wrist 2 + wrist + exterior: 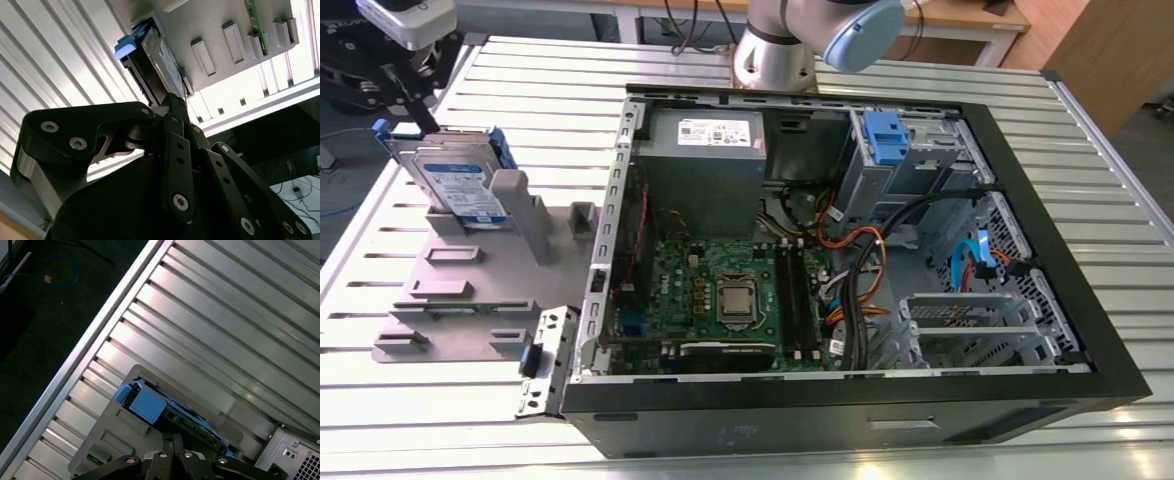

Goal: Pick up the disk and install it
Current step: 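Pick up the disk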

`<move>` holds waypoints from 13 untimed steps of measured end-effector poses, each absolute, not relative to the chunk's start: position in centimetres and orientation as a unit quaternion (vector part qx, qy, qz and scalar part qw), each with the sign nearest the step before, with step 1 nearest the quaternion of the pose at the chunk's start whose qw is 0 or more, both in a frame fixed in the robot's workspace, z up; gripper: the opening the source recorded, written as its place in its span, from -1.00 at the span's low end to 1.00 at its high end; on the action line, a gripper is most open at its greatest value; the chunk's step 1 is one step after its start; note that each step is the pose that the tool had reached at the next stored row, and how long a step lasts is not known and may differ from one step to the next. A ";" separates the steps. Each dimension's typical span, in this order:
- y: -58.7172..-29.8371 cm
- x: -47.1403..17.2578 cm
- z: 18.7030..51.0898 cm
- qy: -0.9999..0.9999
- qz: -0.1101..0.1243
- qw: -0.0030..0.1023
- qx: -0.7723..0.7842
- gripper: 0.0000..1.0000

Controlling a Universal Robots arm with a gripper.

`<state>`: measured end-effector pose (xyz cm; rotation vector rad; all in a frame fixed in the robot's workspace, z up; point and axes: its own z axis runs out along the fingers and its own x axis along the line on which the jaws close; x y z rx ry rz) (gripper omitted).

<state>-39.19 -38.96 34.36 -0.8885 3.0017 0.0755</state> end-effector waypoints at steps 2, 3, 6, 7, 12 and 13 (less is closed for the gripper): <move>-39.0 -39.2 34.3 0.954 0.024 0.005 -0.298 -0.79; -39.0 -39.2 34.3 0.952 0.024 0.005 -0.305 -0.79; -39.0 -39.2 34.3 0.945 0.024 0.004 -0.325 -0.79; -39.0 -39.2 34.3 0.943 0.024 0.004 -0.331 -0.79; -39.0 -39.2 34.3 0.932 0.024 0.003 -0.362 -0.79; -39.0 -39.2 34.3 0.930 0.024 0.003 -0.368 -0.79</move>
